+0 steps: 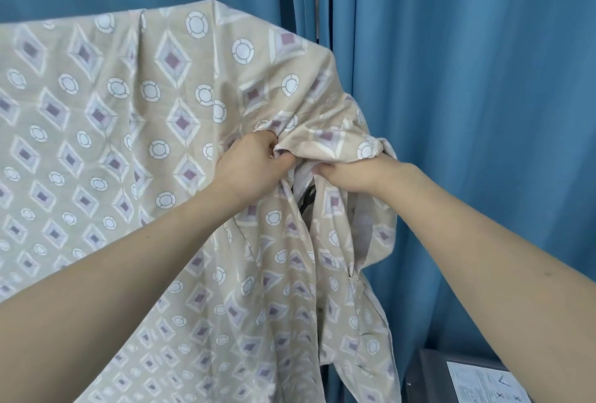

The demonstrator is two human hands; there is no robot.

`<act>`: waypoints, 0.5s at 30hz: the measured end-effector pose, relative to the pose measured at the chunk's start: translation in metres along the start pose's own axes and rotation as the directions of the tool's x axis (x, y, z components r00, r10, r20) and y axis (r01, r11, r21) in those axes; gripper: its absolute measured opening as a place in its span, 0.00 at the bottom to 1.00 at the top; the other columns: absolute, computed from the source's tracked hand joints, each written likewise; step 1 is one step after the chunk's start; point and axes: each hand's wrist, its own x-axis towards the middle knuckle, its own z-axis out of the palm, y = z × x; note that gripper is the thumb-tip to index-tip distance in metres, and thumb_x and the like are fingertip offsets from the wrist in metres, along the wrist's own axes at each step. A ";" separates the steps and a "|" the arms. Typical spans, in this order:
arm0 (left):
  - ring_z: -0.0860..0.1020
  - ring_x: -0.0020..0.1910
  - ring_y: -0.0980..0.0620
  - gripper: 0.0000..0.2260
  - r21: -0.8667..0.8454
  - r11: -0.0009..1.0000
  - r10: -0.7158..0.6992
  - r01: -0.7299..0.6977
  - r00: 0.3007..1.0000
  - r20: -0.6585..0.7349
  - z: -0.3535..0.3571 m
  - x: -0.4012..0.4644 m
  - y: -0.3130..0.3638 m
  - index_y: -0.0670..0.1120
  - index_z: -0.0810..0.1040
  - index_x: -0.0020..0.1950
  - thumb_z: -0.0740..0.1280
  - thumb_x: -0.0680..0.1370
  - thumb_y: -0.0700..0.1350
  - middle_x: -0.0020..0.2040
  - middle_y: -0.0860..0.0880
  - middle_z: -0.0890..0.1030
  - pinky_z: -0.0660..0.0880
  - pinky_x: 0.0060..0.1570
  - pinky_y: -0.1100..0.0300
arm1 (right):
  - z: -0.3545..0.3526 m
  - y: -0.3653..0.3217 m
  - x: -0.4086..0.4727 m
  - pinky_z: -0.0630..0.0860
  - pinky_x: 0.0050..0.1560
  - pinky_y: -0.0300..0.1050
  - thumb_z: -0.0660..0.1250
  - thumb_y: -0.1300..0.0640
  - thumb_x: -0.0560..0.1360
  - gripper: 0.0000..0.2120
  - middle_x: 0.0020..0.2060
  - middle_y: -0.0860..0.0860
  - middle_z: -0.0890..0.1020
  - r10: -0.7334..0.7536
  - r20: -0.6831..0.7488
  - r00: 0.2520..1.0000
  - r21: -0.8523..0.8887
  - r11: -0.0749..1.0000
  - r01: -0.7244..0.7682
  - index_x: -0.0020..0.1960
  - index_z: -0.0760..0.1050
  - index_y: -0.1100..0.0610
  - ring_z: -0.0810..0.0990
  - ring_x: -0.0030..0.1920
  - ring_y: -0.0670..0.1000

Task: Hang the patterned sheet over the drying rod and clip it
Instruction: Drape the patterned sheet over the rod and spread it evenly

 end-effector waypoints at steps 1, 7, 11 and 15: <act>0.70 0.30 0.50 0.16 0.001 1.000 0.001 -0.001 1.000 0.002 0.000 -0.001 0.001 0.47 0.65 0.32 0.66 0.74 0.51 0.27 0.51 0.70 0.62 0.29 0.57 | -0.003 -0.002 0.001 0.69 0.49 0.39 0.63 0.40 0.75 0.11 0.46 0.42 0.73 -0.001 -0.016 1.000 0.007 1.000 0.001 0.54 0.72 0.43 0.75 0.52 0.46; 0.71 0.32 0.47 0.13 0.012 1.000 0.007 -0.007 0.999 0.034 -0.005 -0.001 -0.005 0.46 0.67 0.33 0.66 0.73 0.50 0.29 0.51 0.72 0.66 0.31 0.56 | 0.023 0.014 0.002 0.69 0.50 0.38 0.58 0.35 0.75 0.18 0.54 0.44 0.77 0.118 0.089 0.989 -0.175 0.979 -0.101 0.60 0.69 0.43 0.77 0.56 0.47; 0.77 0.41 0.44 0.09 0.106 0.994 -0.011 0.003 0.997 0.072 -0.005 -0.006 -0.006 0.47 0.72 0.39 0.62 0.71 0.52 0.38 0.50 0.77 0.74 0.39 0.53 | 0.059 0.032 -0.009 0.74 0.51 0.46 0.63 0.48 0.76 0.12 0.54 0.50 0.74 0.275 0.359 0.892 -0.392 0.912 -0.123 0.58 0.68 0.48 0.74 0.52 0.53; 0.79 0.47 0.40 0.12 0.535 0.830 0.099 -0.156 0.986 0.134 0.003 -0.025 0.008 0.46 0.77 0.47 0.58 0.79 0.51 0.47 0.45 0.77 0.67 0.39 0.56 | 0.065 0.034 -0.021 0.75 0.56 0.46 0.64 0.52 0.77 0.13 0.57 0.52 0.76 0.386 0.491 0.781 -0.430 0.887 -0.168 0.60 0.70 0.51 0.75 0.58 0.55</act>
